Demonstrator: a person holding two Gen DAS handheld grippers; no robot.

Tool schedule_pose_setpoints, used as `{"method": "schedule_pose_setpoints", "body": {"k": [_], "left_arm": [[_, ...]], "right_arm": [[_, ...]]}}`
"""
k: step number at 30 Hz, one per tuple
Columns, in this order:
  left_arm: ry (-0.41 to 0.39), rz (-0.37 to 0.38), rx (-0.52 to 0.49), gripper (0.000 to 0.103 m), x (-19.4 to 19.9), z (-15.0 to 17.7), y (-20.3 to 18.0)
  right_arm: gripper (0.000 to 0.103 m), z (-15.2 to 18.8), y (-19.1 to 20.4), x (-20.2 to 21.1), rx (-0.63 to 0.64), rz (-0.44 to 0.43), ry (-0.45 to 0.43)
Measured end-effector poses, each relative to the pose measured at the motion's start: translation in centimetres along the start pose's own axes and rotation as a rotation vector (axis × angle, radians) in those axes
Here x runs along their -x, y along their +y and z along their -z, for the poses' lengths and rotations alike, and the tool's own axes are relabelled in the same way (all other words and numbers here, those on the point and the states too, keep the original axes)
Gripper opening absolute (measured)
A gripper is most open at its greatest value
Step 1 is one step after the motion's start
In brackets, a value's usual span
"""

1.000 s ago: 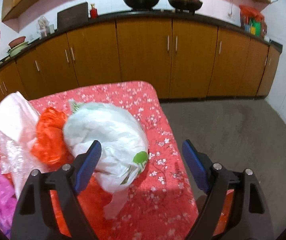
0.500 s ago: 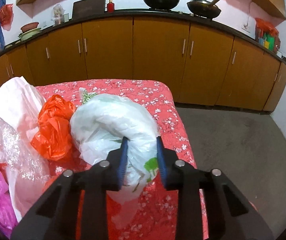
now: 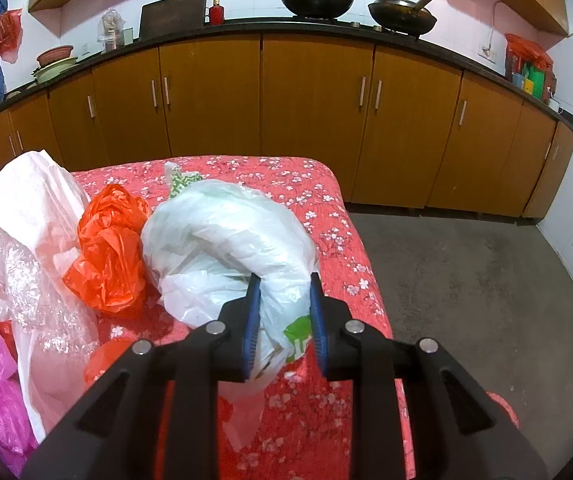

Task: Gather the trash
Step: 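Grasp the bubble wrap with the left tool while the right tool lifts the white bag, then carry both bags to the orange basket and open both tools over it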

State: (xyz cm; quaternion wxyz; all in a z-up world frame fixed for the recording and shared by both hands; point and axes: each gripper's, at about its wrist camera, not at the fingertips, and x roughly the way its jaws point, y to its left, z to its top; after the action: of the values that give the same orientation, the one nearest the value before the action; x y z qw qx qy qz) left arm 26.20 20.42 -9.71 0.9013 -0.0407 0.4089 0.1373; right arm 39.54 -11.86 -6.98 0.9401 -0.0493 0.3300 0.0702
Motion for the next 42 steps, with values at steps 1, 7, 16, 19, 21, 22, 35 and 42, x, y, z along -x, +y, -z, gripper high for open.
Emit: {"method": "schedule_pose_setpoints", "body": {"k": [1, 7, 16, 19, 21, 22, 35, 42], "left_arm": [[0.002, 0.004, -0.005, 0.033, -0.1, -0.1, -0.2], [-0.029, 0.017, 0.005, 0.017, 0.5, -0.2, -0.8], [-0.153, 0.043, 0.018, 0.016, 5.0, -1.6, -1.4], [-0.192, 0.042, 0.016, 0.016, 6.7, -2.1, -1.7], [-0.214, 0.051, 0.021, 0.016, 7.8, -2.5, -1.7], [-0.226, 0.053, 0.022, 0.016, 8.3, -2.6, -1.6], [-0.355, 0.230, -0.036, 0.016, 15.8, -3.7, -7.0], [-0.365, 0.396, -0.127, 0.016, 18.0, -3.1, -15.0]], "right_arm": [[0.024, 0.0, 0.0, 0.1, -0.001, 0.002, -0.002], [0.023, -0.1, -0.9, 1.1, -0.019, 0.017, -0.027], [0.021, -1.0, -2.7, 4.4, -0.069, 0.020, -0.091], [0.021, -1.2, -3.0, 5.7, -0.074, 0.015, -0.113], [0.021, -1.3, -3.2, 6.9, -0.073, 0.016, -0.135], [0.021, -1.4, -3.3, 7.6, -0.076, 0.014, -0.145], [0.021, 0.4, -7.8, 16.0, -0.130, 0.096, -0.248], [0.021, 4.6, -15.4, 20.3, -0.222, 0.220, -0.253]]}}
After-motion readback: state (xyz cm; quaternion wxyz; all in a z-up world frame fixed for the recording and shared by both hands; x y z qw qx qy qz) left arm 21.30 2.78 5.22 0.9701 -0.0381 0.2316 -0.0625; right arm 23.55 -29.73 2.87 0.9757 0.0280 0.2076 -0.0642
